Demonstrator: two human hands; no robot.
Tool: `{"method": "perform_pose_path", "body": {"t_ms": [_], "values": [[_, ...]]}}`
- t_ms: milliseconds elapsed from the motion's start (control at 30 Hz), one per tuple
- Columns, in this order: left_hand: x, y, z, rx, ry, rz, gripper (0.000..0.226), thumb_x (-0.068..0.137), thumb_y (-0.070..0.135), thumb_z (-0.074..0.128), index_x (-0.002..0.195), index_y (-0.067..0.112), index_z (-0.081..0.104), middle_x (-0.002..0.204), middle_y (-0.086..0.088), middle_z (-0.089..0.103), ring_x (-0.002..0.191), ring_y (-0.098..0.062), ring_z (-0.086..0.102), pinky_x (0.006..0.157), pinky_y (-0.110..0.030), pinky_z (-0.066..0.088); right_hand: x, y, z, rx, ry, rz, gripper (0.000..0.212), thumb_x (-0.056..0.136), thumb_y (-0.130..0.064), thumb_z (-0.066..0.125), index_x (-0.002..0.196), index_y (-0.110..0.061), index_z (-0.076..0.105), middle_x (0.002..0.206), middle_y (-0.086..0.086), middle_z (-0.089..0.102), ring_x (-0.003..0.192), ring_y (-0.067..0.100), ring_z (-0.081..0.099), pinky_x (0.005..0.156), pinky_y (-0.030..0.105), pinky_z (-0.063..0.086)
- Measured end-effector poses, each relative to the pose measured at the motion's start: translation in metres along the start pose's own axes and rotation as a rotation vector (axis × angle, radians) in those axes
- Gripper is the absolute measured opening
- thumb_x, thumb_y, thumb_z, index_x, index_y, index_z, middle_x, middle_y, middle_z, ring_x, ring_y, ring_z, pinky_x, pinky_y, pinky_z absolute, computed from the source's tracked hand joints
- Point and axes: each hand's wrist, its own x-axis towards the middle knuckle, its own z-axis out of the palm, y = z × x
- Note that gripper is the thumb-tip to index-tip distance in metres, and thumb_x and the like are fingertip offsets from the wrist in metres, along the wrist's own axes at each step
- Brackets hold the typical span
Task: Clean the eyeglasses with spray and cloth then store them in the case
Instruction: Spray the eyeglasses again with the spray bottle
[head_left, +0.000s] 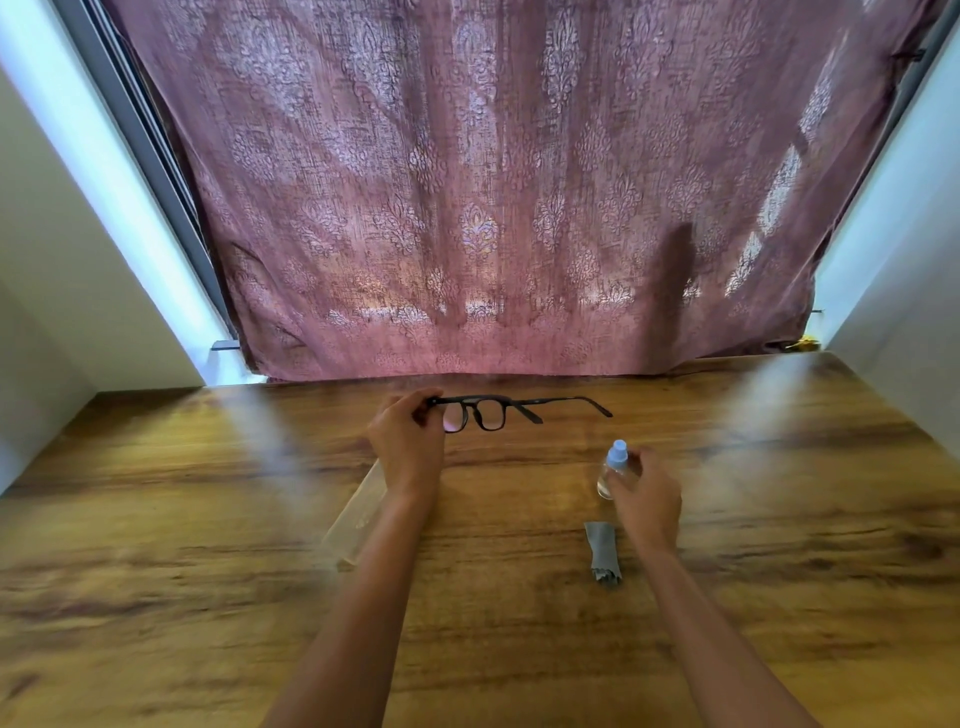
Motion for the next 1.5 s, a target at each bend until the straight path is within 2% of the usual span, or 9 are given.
{"method": "perform_pose_path", "body": {"t_ms": [167, 333, 400, 467, 567, 667, 767, 1200, 1500], "values": [[-0.001, -0.001, 0.004, -0.150, 0.023, -0.117, 0.019, 0.077, 0.005, 0.068, 0.095, 0.011, 0.073, 0.075, -0.002, 0.068, 0.069, -0.014, 0.061, 0.060, 0.001, 0.040, -0.018, -0.007, 0.000, 0.196, 0.067, -0.190, 0.030, 0.083, -0.019, 0.063, 0.110, -0.007, 0.056, 0.094, 0.004, 0.060, 0.082, 0.018, 0.056, 0.063, 0.015, 0.038], [-0.007, -0.014, 0.011, -0.369, -0.028, -0.314, 0.011, 0.077, 0.013, 0.072, 0.088, 0.016, 0.073, 0.070, 0.004, 0.068, 0.067, -0.010, 0.063, 0.076, -0.028, 0.053, -0.052, -0.026, 0.009, 0.522, -0.090, -0.300, 0.024, 0.086, -0.039, 0.040, 0.097, -0.020, 0.049, 0.067, 0.007, 0.051, 0.048, 0.015, 0.045, 0.039, 0.026, 0.041], [-0.012, -0.014, 0.014, -0.431, -0.057, -0.353, 0.010, 0.079, 0.011, 0.070, 0.089, 0.013, 0.072, 0.070, 0.005, 0.066, 0.061, -0.003, 0.062, 0.071, -0.022, 0.054, -0.063, -0.040, 0.014, 0.540, -0.153, -0.301, 0.017, 0.085, -0.040, 0.041, 0.095, -0.028, 0.048, 0.064, 0.003, 0.049, 0.045, 0.013, 0.043, 0.037, 0.024, 0.040], [-0.015, -0.014, 0.016, -0.472, -0.080, -0.354, 0.011, 0.080, 0.009, 0.068, 0.091, 0.011, 0.071, 0.066, 0.009, 0.066, 0.057, 0.003, 0.061, 0.067, -0.017, 0.054, -0.069, -0.057, 0.016, 0.507, -0.185, -0.324, 0.018, 0.084, -0.043, 0.046, 0.100, -0.033, 0.047, 0.063, 0.000, 0.049, 0.046, 0.011, 0.044, 0.041, 0.027, 0.041], [-0.018, -0.013, 0.018, -0.530, -0.128, -0.367, 0.010, 0.080, 0.007, 0.068, 0.089, 0.010, 0.070, 0.069, 0.003, 0.066, 0.063, -0.004, 0.060, 0.075, -0.030, 0.054, -0.069, -0.081, 0.016, 0.397, -0.194, -0.451, 0.043, 0.089, -0.025, 0.055, 0.129, -0.030, 0.040, 0.057, -0.009, 0.043, 0.047, 0.006, 0.041, 0.047, 0.018, 0.037], [-0.023, -0.010, 0.015, -0.544, -0.172, -0.339, 0.011, 0.082, 0.006, 0.065, 0.091, 0.011, 0.069, 0.070, 0.000, 0.064, 0.068, -0.009, 0.059, 0.067, -0.016, 0.052, -0.065, -0.099, 0.012, 0.297, -0.175, -0.606, 0.058, 0.089, -0.011, 0.054, 0.140, -0.026, 0.031, 0.055, -0.012, 0.038, 0.048, 0.009, 0.041, 0.047, 0.015, 0.036], [-0.028, -0.006, 0.012, -0.547, -0.199, -0.321, 0.014, 0.083, 0.006, 0.064, 0.087, 0.018, 0.068, 0.064, 0.005, 0.064, 0.063, -0.006, 0.059, 0.055, -0.007, 0.047, -0.061, -0.108, 0.010, 0.219, -0.171, -0.631, 0.056, 0.087, -0.011, 0.056, 0.137, -0.027, 0.037, 0.052, -0.018, 0.036, 0.048, 0.006, 0.046, 0.047, 0.011, 0.035], [-0.035, 0.003, 0.006, -0.618, -0.259, -0.341, 0.015, 0.083, 0.004, 0.064, 0.083, 0.018, 0.070, 0.063, 0.007, 0.066, 0.057, 0.003, 0.062, 0.061, -0.012, 0.053, -0.069, -0.100, 0.011, 0.007, -0.206, -0.584, 0.042, 0.086, -0.013, 0.056, 0.126, -0.023, 0.045, 0.047, -0.008, 0.042, 0.039, 0.011, 0.042, 0.041, 0.016, 0.031], [-0.037, 0.006, 0.004, -0.620, -0.267, -0.354, 0.013, 0.081, 0.007, 0.066, 0.082, 0.020, 0.070, 0.072, -0.003, 0.068, 0.072, -0.014, 0.064, 0.075, -0.030, 0.054, -0.072, -0.098, 0.012, 0.047, -0.235, -0.664, 0.040, 0.086, -0.012, 0.055, 0.119, -0.030, 0.042, 0.068, 0.000, 0.062, 0.043, 0.011, 0.048, 0.041, 0.023, 0.038]]}}
